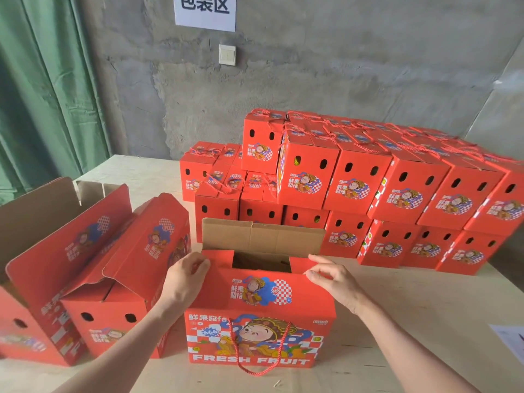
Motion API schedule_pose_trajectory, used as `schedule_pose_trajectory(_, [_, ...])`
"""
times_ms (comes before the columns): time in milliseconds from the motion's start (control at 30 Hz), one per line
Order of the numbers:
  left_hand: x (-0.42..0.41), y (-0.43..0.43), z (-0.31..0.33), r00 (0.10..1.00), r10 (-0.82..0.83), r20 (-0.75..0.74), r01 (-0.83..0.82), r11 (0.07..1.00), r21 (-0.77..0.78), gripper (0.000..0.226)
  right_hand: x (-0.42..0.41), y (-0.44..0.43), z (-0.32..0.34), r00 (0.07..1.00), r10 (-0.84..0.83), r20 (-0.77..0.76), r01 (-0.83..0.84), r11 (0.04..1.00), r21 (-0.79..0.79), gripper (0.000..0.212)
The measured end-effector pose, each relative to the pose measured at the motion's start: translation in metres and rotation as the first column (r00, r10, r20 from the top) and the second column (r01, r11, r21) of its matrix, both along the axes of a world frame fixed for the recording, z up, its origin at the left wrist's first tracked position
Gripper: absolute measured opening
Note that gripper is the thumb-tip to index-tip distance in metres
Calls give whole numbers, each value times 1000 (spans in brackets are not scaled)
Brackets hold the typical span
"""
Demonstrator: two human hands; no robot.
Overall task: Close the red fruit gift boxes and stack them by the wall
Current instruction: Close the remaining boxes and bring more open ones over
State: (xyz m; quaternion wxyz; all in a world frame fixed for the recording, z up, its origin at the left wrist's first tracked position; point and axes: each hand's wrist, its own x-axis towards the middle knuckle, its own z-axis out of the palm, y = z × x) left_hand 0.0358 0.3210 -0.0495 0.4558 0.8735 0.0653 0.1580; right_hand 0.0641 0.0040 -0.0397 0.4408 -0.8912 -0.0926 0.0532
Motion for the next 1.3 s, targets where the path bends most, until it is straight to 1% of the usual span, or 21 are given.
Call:
schedule_pose_trajectory(100, [-4, 0, -12, 1000, -1, 27, 0, 1000, 10, 18, -5, 5, -12, 992, -32, 120, 34, 999, -8, 15])
schedule_pose_trajectory(167, [-4, -3, -16, 998, 25, 49, -26, 1000, 13, 22, -7, 9, -19, 984, -55, 172, 53, 999, 12, 14])
schedule_pose_trajectory(267, [0, -6, -18, 994, 92, 57, -92, 996, -16, 21, -6, 11, -24, 977, -113, 182, 102, 992, 73, 16])
schedule_pose_trajectory(333, [3, -6, -21, 992, 113, 50, -112, 993, -25, 20, -4, 11, -24, 973, -141, 184, 123, 987, 104, 21])
schedule_pose_trajectory(400, [4, -6, -23, 989, 142, 34, -141, 990, -25, 20, -4, 11, -24, 972, -147, 186, 128, 986, 111, 26])
schedule_pose_trajectory(500, [4, -8, -24, 979, 201, 24, -200, 979, -32, 21, -5, 11, -23, 974, -143, 174, 125, 986, 111, 25])
schedule_pose_trajectory(600, [5, -8, -25, 979, 204, 14, -203, 979, -36, 21, -7, 13, -23, 972, -152, 181, 134, 985, 108, 27])
schedule_pose_trajectory(667, [5, -6, -26, 982, 191, -11, -191, 975, -111, 17, -7, 13, -24, 962, -182, 202, 165, 981, 102, 22])
schedule_pose_trajectory(700, [5, -5, -26, 985, 173, -24, -175, 967, -184, 17, -7, 13, -24, 957, -192, 217, 176, 980, 90, 20])
schedule_pose_trajectory(767, [4, -3, -24, 991, 120, -63, -134, 921, -366, 28, -7, 13, -25, 949, -193, 248, 186, 981, 51, 18])
schedule_pose_trajectory(800, [5, -1, -23, 991, 98, -87, -126, 899, -420, 33, -7, 13, -25, 946, -192, 260, 191, 981, 30, 17])
schedule_pose_trajectory(833, [7, 0, -22, 989, 88, -116, -130, 888, -440, 37, -7, 13, -25, 942, -194, 274, 200, 980, 8, 16])
schedule_pose_trajectory(900, [14, 1, -20, 980, 53, -193, -133, 891, -434, 38, -7, 13, -26, 934, -204, 295, 219, 975, -21, 15])
schedule_pose_trajectory(967, [16, -2, -18, 964, -39, -263, -86, 891, -446, 38, -6, 11, -28, 940, -216, 265, 227, 974, -11, 13])
schedule_pose_trajectory(1033, [16, -3, -19, 956, -96, -278, -34, 902, -430, 40, -6, 10, -30, 955, -217, 204, 216, 976, 28, 12])
schedule_pose_trajectory(1133, [16, -1, -22, 959, -121, -256, 38, 950, -310, 47, -8, 13, -32, 955, -254, 150, 238, 964, 119, 12])
schedule_pose_trajectory(1167, [19, 0, -23, 963, -107, -246, 50, 972, -228, 53, -9, 15, -32, 951, -270, 148, 250, 958, 142, 19])
schedule_pose_trajectory(1233, [24, -1, -22, 973, -89, -213, 75, 994, -73, 66, -9, 16, -30, 951, -282, 129, 262, 953, 153, 41])
schedule_pose_trajectory(1300, [26, -4, -18, 975, -161, -152, 160, 987, -15, 78, -8, 18, -29, 962, -257, 90, 248, 964, 97, 62])
